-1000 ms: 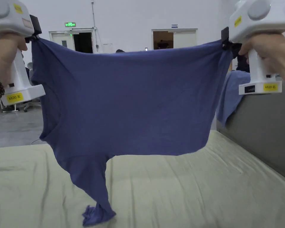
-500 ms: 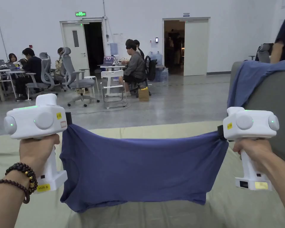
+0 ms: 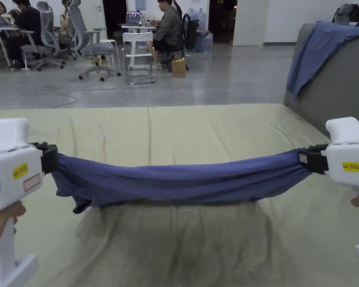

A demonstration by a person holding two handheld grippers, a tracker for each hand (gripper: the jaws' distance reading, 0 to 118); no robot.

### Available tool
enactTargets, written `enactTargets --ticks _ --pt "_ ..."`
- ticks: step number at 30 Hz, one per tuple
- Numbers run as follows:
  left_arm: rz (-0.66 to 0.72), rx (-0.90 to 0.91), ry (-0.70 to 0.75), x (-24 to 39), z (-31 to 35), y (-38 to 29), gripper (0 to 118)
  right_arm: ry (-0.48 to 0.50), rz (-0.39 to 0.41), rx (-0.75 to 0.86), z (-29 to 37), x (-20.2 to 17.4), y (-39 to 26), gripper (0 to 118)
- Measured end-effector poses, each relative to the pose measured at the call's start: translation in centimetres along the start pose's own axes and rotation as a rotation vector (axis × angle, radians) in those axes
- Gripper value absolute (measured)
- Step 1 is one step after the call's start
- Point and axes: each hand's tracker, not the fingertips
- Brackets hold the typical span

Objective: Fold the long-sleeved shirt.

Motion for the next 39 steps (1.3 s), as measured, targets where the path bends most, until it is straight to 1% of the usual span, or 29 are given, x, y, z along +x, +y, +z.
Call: enactTargets --ticks 2,3,6,9,11,12,13,14,15,16,17,18,19,20,21,22,23,24,25,26,27,28,29,30,31,32,34,36,39 --pt "0.024 -0.086 -0.039 -0.4 3.2 -4.4 1 0.041 0.015 -0.03 2.2 -0.7 -4.3 0" --pt "0.023 -0.137 -0.051 -0.4 5.0 -6.6 1 0.044 0.022 -0.065 3.3 -1.1 -6.6 0" --pt "-0.037 -0.31 -0.053 -0.6 8.7 -12.4 1 0.085 0.059 -0.235 5.1 -2.0 -13.1 0" --pt "-0.104 -0.51 -0.082 -0.7 9.6 -17.4 1 0.107 0.075 -0.459 4.5 -2.8 -19.0 0" --pt "-0.085 -0.663 -0.117 -0.7 8.3 -20.9 1 0.147 0.088 -0.587 2.5 -3.3 -22.3 0" --pt "-0.057 -0.729 -0.11 -0.8 7.3 -22.7 1 0.17 0.095 -0.648 1.1 -3.5 -24.0 0" --pt "-0.041 -0.777 -0.107 -1.0 6.6 -24.1 1 0.164 0.114 -0.667 0.0 -3.6 -25.3 0" --pt "-0.03 -0.772 -0.102 -1.4 6.0 -25.4 1 0.137 0.135 -0.671 -0.9 -3.8 -26.3 0" --pt "-0.031 -0.759 -0.085 -1.7 5.2 -26.3 1 0.129 0.133 -0.676 -1.7 -3.8 -26.9 0" --pt "-0.014 -0.753 -0.066 -2.0 4.9 -26.4 1 0.135 0.122 -0.662 -1.9 -3.7 -26.9 0" --pt "0.019 -0.729 -0.062 -2.5 4.7 -26.5 4 0.134 0.097 -0.655 -1.5 -3.7 -26.4 1" --pt "0.086 -0.709 -0.084 -3.1 4.7 -25.8 24 0.139 0.078 -0.668 -1.1 -3.3 -25.6 5" --pt "0.127 -0.696 -0.091 -3.6 4.8 -25.4 63 0.149 0.072 -0.662 -0.7 -3.0 -25.1 23" --pt "0.161 -0.686 -0.103 -4.3 4.8 -24.6 113 0.142 0.088 -0.645 -0.1 -2.8 -24.4 66" --pt "0.178 -0.684 -0.125 -4.9 4.8 -23.6 118 0.13 0.099 -0.618 1.0 -2.7 -23.4 97" --pt "0.184 -0.661 -0.14 -5.4 5.0 -22.4 116 0.101 0.111 -0.599 1.5 -2.5 -22.5 109" --pt "0.184 -0.608 -0.142 -4.8 5.9 -20.5 116 0.088 0.113 -0.566 2.3 -2.2 -21.3 108" --pt "0.16 -0.566 -0.138 -4.9 6.1 -18.9 115 0.084 0.103 -0.491 3.2 -2.1 -19.9 108" --pt "0.147 -0.532 -0.121 -4.9 6.2 -17.4 108 0.075 0.084 -0.442 3.8 -2.0 -18.9 107" --pt "0.137 -0.475 -0.096 -4.8 6.2 -15.8 74 0.066 0.057 -0.39 4.3 -2.0 -17.7 95" --pt "0.115 -0.414 -0.101 -4.6 6.7 -14.6 25 0.072 0.023 -0.349 4.5 -2.0 -16.6 61" --pt "0.096 -0.366 -0.102 -4.3 6.5 -13.4 0 0.085 -0.008 -0.315 4.6 -2.1 -15.8 3" --pt "0.072 -0.335 -0.084 -3.9 5.8 -12.1 0 0.106 -0.028 -0.291 4.6 -2.5 -15.2 3" --pt "0.068 -0.283 -0.043 -3.4 5.0 -11.0 0 0.105 -0.028 -0.291 4.0 -2.9 -14.7 0" --pt "0.048 -0.303 -0.036 -2.6 4.6 -10.5 0 0.112 -0.056 -0.254 3.6 -3.3 -14.8 0" --pt "0.048 -0.283 -0.046 -2.2 3.3 -9.3 0 0.115 -0.038 -0.271 3.0 -3.7 -14.5 0" --pt "0.096 -0.202 -0.03 -1.4 0.7 -7.2 0 0.14 -0.001 -0.287 1.8 -4.6 -14.2 0" --pt "0.125 -0.18 -0.052 0.1 -2.1 -5.4 0 0.152 0.028 -0.276 0.6 -5.7 -13.9 0" --pt "0.153 -0.178 -0.079 1.4 -8.3 -2.4 0 0.192 0.035 -0.278 -0.9 -6.3 -13.4 0"
